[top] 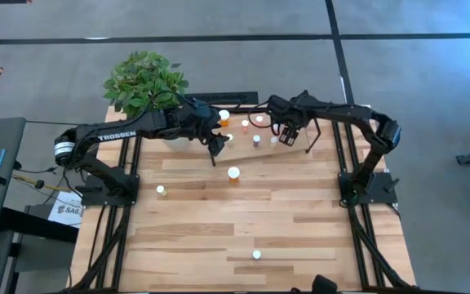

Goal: Pick and place medicine bottles onto shelf by color
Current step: Put the bottom orange pill bottle on the shelf

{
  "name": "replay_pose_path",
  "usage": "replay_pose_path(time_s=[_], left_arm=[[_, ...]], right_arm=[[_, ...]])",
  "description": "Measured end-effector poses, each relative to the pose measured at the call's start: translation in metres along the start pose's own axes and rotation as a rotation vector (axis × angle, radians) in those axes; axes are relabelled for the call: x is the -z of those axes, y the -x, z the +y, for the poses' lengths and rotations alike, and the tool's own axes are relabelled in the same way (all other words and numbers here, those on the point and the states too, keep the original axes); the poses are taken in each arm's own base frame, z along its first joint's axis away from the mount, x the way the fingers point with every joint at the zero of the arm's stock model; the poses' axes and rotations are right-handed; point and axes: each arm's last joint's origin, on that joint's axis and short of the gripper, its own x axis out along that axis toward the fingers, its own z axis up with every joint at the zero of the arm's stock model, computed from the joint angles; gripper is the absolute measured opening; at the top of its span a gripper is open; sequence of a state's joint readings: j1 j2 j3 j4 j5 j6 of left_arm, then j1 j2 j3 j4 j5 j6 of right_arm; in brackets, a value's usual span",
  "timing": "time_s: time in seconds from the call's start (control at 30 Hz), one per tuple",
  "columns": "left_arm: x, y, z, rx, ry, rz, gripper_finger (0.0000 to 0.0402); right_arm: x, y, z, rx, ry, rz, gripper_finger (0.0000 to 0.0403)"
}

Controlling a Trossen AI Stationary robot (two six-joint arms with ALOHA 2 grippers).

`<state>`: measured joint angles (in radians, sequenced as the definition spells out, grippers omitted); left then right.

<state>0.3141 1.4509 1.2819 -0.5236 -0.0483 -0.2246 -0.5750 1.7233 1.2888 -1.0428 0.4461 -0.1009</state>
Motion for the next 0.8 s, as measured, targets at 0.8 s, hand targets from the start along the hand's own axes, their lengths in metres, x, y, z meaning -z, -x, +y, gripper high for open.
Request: replay_pose_path(time_s=[0.8], left_arm=[[0.000,0.000,0.000,-0.001,0.000,0.000,0.0267]], right_arm=[[-0.013,0.003,0.005,-0.018,0.036,-0.129,0.0256]])
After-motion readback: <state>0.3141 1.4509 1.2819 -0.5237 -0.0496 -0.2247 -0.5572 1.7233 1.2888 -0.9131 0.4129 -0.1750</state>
